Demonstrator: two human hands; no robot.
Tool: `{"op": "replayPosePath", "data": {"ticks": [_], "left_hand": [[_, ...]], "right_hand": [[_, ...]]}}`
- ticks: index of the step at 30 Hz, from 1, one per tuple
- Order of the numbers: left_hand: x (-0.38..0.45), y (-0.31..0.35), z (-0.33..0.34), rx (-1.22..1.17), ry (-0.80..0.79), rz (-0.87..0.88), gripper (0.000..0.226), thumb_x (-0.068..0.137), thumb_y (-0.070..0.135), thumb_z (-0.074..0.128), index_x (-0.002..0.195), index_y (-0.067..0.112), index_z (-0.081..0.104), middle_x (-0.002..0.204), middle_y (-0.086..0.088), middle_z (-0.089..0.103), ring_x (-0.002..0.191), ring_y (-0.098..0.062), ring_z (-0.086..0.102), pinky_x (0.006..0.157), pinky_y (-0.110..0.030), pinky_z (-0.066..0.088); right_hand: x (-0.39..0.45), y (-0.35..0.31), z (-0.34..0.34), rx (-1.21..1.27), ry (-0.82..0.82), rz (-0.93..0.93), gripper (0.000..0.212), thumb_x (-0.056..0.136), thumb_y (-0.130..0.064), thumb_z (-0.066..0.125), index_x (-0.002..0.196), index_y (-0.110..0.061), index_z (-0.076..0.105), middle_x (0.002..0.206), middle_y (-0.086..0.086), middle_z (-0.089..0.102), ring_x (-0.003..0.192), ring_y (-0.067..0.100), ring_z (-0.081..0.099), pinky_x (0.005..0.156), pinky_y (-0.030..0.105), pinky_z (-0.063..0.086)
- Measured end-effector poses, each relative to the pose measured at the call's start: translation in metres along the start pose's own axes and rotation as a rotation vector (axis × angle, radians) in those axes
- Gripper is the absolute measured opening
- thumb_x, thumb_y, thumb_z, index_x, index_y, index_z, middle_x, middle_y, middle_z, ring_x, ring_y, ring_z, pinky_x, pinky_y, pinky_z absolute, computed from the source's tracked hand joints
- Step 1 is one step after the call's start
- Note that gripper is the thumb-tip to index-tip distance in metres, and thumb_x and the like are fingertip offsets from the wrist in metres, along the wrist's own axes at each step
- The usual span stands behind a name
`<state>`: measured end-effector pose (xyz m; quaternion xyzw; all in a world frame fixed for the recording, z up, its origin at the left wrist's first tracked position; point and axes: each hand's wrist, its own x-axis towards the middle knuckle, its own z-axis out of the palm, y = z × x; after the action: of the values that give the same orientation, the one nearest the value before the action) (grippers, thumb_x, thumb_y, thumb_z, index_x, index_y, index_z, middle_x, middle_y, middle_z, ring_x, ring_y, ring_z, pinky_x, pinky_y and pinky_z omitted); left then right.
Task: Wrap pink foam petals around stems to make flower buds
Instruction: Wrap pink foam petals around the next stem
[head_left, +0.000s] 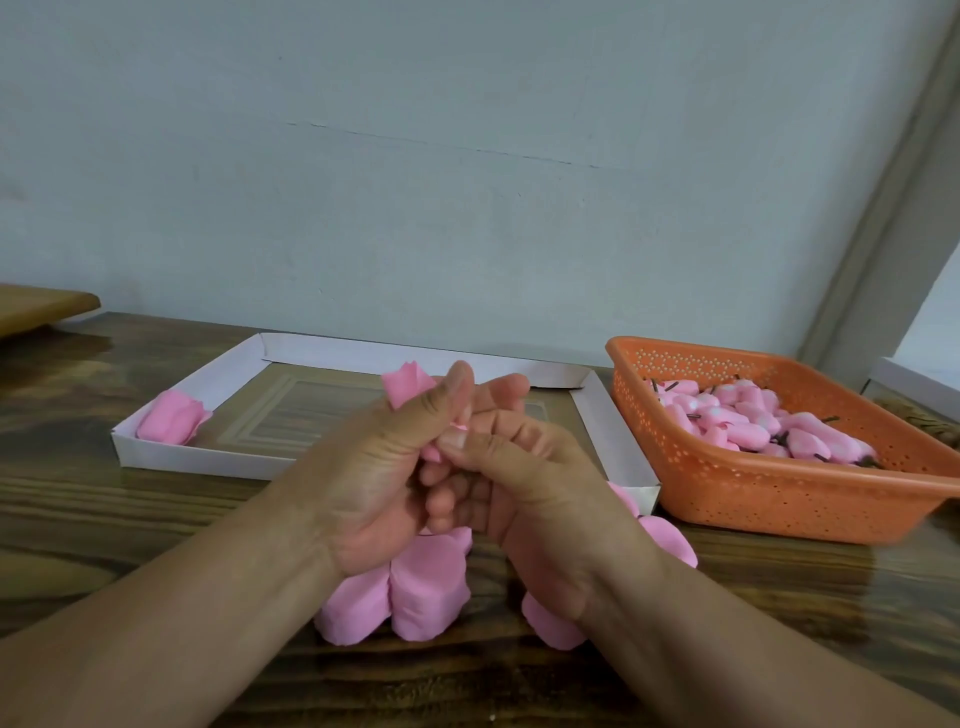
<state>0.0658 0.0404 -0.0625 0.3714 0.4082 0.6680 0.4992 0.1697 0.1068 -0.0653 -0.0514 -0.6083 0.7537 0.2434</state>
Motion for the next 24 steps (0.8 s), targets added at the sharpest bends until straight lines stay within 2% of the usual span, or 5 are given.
{"op": "replayPosePath", "data": {"ticks": [3, 7, 13, 19, 24], "left_hand": [[0.002, 0.000, 0.003, -0.083, 0.040, 0.006, 0.039, 0.063, 0.051, 0.068, 0.064, 0.013, 0.063, 0.101, 0.002, 0.073, 0.066, -0.016, 0.060, 0.056, -0.024, 0.041], [0.002, 0.000, 0.015, -0.295, 0.175, 0.068, 0.030, 0.065, 0.039, 0.065, 0.048, 0.015, 0.057, 0.087, -0.009, 0.074, 0.067, -0.021, 0.071, 0.059, -0.031, 0.055], [0.000, -0.004, 0.027, -0.341, 0.242, 0.085, 0.029, 0.065, 0.036, 0.064, 0.044, 0.016, 0.059, 0.087, -0.007, 0.075, 0.070, -0.016, 0.073, 0.057, -0.031, 0.059], [0.000, -0.005, 0.020, -0.289, 0.155, 0.093, 0.031, 0.067, 0.037, 0.062, 0.047, 0.016, 0.055, 0.090, -0.006, 0.075, 0.075, -0.018, 0.072, 0.063, -0.033, 0.060], [-0.001, 0.000, 0.006, -0.060, -0.001, 0.104, 0.042, 0.073, 0.054, 0.060, 0.050, 0.020, 0.052, 0.102, 0.000, 0.072, 0.070, -0.028, 0.066, 0.044, -0.027, 0.042]], "right_hand": [[-0.001, 0.002, 0.001, -0.088, 0.037, -0.042, 0.010, 0.075, -0.014, 0.067, 0.072, -0.005, 0.066, 0.059, 0.009, 0.060, 0.046, 0.013, 0.055, 0.051, 0.023, 0.050], [-0.001, 0.006, -0.001, -0.546, 0.243, -0.324, 0.012, 0.076, -0.001, 0.073, 0.083, -0.006, 0.064, 0.070, 0.017, 0.064, 0.057, 0.021, 0.058, 0.058, 0.034, 0.052], [-0.001, 0.015, 0.000, -0.946, 0.368, -0.554, 0.015, 0.074, -0.021, 0.068, 0.085, -0.011, 0.067, 0.068, -0.002, 0.065, 0.062, 0.014, 0.062, 0.059, 0.040, 0.052], [-0.001, 0.011, 0.003, -0.584, 0.290, -0.386, 0.015, 0.079, -0.005, 0.071, 0.071, 0.001, 0.060, 0.053, 0.015, 0.050, 0.050, 0.015, 0.045, 0.047, 0.031, 0.041], [-0.001, 0.000, -0.002, -0.193, 0.031, -0.037, 0.019, 0.078, -0.017, 0.067, 0.062, -0.009, 0.059, 0.050, 0.001, 0.051, 0.039, 0.011, 0.041, 0.043, 0.022, 0.034]]}}
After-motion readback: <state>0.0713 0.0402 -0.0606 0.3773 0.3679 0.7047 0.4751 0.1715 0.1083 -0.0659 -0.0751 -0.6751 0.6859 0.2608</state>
